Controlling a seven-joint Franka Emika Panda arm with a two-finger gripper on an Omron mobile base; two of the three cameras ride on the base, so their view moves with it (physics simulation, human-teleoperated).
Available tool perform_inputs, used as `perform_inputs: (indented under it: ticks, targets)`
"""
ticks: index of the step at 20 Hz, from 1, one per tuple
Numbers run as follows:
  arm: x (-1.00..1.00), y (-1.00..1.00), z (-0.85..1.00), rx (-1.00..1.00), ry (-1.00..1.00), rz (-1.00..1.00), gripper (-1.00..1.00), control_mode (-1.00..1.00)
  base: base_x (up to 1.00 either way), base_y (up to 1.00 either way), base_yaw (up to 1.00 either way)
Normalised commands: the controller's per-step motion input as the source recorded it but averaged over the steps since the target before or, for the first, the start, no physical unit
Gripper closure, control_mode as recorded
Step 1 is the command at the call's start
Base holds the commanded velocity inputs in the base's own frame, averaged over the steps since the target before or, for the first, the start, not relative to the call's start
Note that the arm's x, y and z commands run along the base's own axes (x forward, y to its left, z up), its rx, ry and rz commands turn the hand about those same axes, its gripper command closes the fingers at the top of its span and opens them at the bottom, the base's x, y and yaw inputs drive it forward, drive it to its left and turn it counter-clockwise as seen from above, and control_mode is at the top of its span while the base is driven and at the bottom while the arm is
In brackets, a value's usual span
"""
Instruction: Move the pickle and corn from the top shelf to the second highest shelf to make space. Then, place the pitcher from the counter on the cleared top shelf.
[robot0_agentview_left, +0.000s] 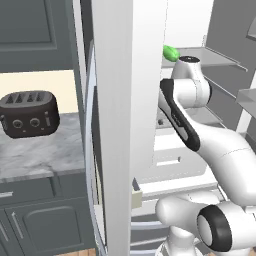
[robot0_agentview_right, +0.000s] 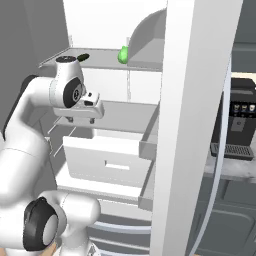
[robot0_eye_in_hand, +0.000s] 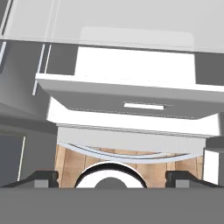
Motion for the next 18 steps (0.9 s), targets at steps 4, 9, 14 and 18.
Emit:
perform_inputs:
  ticks: [4, 9, 14, 18]
  targets:
    - [-0.12, -0.06, 0.11, 0.02, -0.15, 0.04, -1.00, -1.00, 0.00, 0.00, 0.00]
    - [-0.36, -0.29, 0.67, 0.06, -0.44, 0.00, -1.00, -1.00, 0.00, 0.00, 0.00]
    - [-0.25, -0.17, 0.89, 0.02, -0.31, 0.00, -1.00, -1.00, 0.00, 0.00, 0.00]
    - [-0.12, -0.18, 0.86, 0.00, -0.17, 0.00, -1.00, -1.00, 0.00, 0.00, 0.00]
